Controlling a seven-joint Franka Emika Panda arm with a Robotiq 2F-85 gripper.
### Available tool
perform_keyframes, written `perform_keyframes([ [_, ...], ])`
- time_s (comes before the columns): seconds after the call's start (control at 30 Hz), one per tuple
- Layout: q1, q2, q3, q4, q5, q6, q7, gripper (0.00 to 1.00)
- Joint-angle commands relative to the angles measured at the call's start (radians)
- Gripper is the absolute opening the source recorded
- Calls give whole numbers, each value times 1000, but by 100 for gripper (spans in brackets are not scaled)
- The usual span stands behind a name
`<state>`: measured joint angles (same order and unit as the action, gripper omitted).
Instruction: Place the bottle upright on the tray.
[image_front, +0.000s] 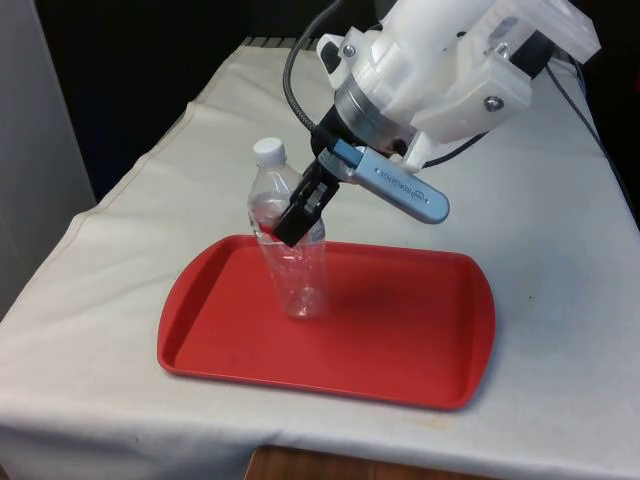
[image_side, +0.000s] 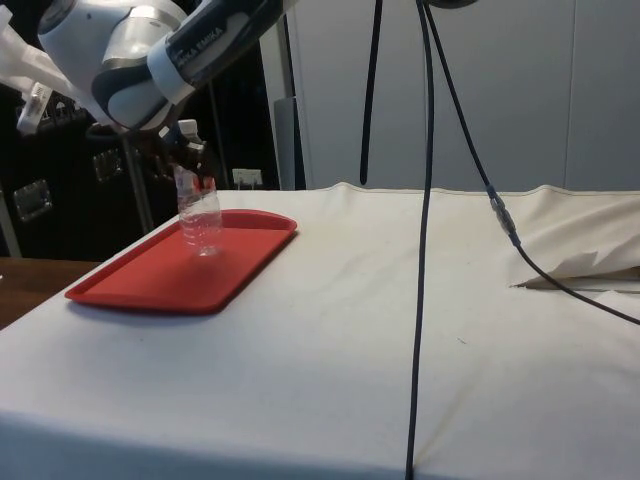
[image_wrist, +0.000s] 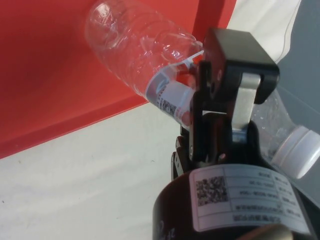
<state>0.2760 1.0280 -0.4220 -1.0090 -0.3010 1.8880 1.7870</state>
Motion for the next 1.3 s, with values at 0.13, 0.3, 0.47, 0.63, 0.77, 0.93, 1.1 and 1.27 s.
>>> perform_keyframes([
  [0.13, 0, 1, 1, 1, 0, -1, 3, 14],
  [0.3, 0, 2, 6, 0, -5, -5, 0, 14],
  [0.47, 2, 11, 15, 2, -13, -5, 15, 14],
  [0.63, 0, 9, 24, 3, -29, -10, 17, 14],
  [0.77, 0, 8, 24, 2, -33, -13, 15, 14],
  [0.93, 0, 8, 24, 3, -36, -15, 15, 26],
  [1.1, 0, 8, 24, 4, -37, -18, 14, 61],
  [1.27, 0, 8, 24, 4, -38, -19, 14, 91],
])
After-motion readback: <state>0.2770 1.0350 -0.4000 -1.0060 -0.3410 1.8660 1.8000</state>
